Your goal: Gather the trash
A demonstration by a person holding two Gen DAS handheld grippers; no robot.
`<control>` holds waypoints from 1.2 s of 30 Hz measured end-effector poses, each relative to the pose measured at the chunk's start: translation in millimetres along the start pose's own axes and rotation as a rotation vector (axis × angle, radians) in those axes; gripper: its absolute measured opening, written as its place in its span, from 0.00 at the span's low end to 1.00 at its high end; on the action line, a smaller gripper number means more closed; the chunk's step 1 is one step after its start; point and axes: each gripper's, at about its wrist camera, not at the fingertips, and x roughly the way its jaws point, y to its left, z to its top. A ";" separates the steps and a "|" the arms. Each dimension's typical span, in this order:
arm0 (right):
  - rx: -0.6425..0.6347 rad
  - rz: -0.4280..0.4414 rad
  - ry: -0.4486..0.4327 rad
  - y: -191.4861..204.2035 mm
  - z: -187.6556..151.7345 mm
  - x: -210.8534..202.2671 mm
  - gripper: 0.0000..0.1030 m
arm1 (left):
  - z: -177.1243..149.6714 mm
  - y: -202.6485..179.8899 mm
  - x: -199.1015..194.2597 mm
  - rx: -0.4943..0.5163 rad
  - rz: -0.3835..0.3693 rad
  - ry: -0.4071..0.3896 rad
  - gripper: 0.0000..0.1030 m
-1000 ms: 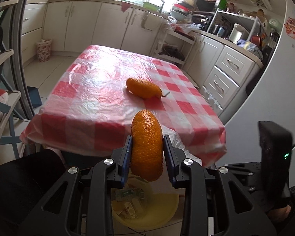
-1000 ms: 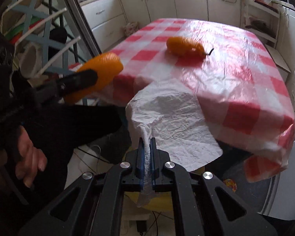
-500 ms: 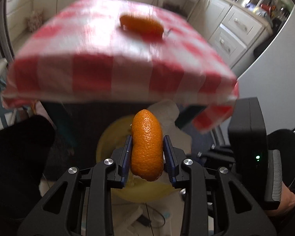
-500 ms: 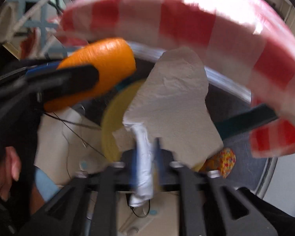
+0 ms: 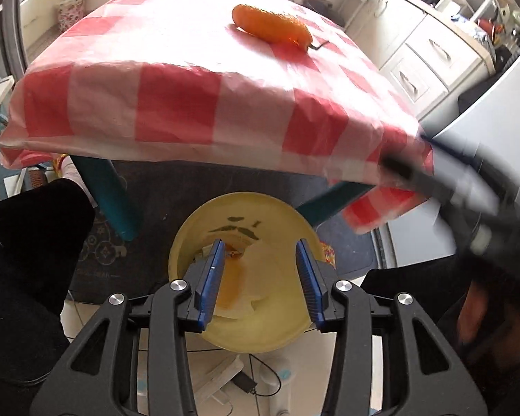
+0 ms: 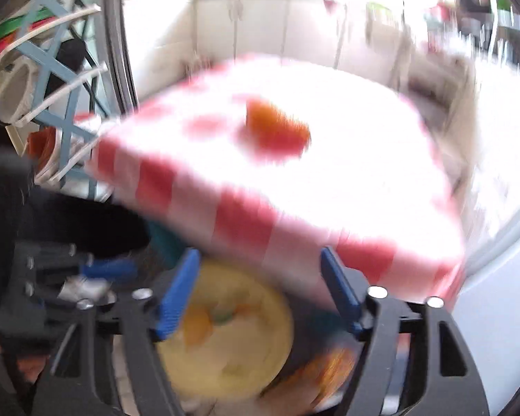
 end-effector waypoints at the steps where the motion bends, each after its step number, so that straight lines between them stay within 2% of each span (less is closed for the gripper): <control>1: -0.057 -0.040 -0.018 1.5 12.7 3.4 0.70 | 0.8 2.0 0.1 -0.009 -0.004 0.000 0.39; 4: -0.195 -0.158 -0.042 -6.8 44.9 32.2 0.70 | 3.9 3.3 0.9 -0.014 -0.003 -0.001 0.39; 8: -0.290 -0.204 -0.019 -13.5 64.7 76.0 0.70 | 9.9 8.8 6.4 -0.033 -0.008 0.005 0.39; 11: -0.455 -0.259 -0.017 5.0 70.6 106.3 0.70 | 15.4 14.8 10.8 -0.057 -0.012 0.011 0.39; 15: -0.572 -0.288 -0.038 7.7 72.2 122.3 0.68 | 20.1 19.9 15.4 -0.082 -0.027 0.018 0.39; 16: -0.575 -0.283 -0.040 7.5 76.0 124.3 0.67 | 20.2 20.9 16.9 -0.088 -0.032 0.026 0.39; 17: -0.576 -0.276 -0.040 7.2 77.8 123.6 0.54 | 20.1 21.8 18.0 -0.090 -0.036 0.032 0.39; 18: -0.555 -0.238 -0.022 4.9 81.1 126.2 0.44 | 20.2 22.2 18.8 -0.092 -0.038 0.037 0.39; 20: -0.395 -0.110 -0.001 -11.8 92.5 123.1 0.23 | 21.5 23.8 19.0 -0.096 -0.042 0.039 0.39; 22: -0.194 0.033 0.009 -36.0 106.0 116.9 0.15 | 23.3 25.5 18.0 -0.105 -0.047 0.036 0.39; 24: 0.003 0.155 0.012 -64.8 114.4 113.0 0.13 | 25.5 26.8 17.4 -0.113 -0.053 0.032 0.39; 27: 0.208 0.247 0.016 -98.8 113.2 109.3 0.11 | 27.0 25.6 15.6 -0.111 -0.054 0.025 0.39; 33: 0.485 0.438 0.016 -133.0 100.2 98.4 0.08 | 26.0 21.3 8.3 -0.094 -0.061 0.005 0.39; 36: 0.611 0.527 0.003 -145.4 91.9 90.5 0.07 | 32.5 10.0 -14.3 -0.040 -0.060 -0.065 0.39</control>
